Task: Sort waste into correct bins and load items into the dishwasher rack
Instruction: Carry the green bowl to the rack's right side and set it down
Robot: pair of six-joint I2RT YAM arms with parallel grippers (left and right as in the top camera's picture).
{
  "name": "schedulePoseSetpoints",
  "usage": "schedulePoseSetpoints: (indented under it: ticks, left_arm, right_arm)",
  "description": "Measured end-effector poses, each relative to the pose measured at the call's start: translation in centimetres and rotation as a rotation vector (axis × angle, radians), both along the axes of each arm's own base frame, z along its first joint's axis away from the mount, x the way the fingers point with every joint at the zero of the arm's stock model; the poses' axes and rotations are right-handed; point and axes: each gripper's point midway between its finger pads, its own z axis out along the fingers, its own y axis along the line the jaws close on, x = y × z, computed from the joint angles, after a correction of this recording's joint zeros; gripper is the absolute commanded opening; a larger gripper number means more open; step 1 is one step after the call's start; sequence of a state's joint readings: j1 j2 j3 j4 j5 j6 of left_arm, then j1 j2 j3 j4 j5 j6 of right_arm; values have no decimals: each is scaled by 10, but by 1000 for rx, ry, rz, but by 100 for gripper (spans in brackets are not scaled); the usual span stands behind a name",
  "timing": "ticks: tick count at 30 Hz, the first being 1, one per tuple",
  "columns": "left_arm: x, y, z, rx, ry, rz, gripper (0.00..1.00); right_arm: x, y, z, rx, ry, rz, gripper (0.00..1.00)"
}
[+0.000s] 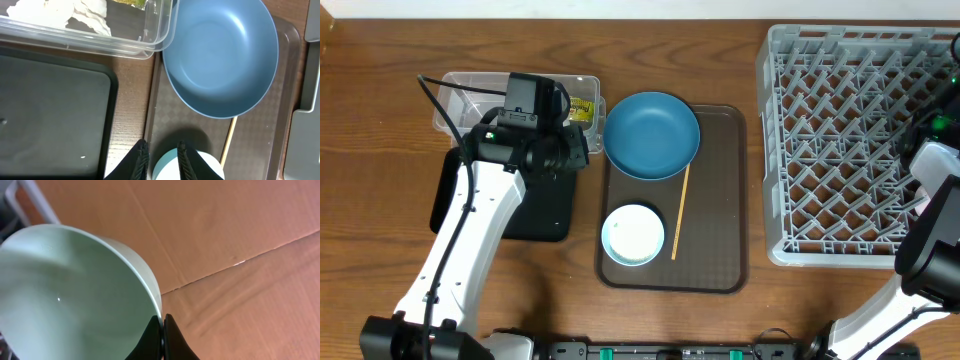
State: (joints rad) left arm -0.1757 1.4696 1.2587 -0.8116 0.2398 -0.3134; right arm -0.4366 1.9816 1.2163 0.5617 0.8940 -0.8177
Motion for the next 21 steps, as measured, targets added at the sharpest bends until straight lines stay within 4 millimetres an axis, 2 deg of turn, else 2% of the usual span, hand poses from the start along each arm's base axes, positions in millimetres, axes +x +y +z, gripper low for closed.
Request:
schedulePoseSetpoints:
  ticks: [12, 17, 21]
  left_arm:
    - [0, 0, 0, 0, 0, 0, 23]
    - [0, 0, 0, 0, 0, 1, 24]
    - [0, 0, 0, 0, 0, 1, 24]
  right_arm:
    - [-5, 4, -15, 53, 21, -36, 1]
    - [-2, 28, -42, 136, 85, -24, 1]
    - [-5, 35, -47, 148, 78, -51, 2]
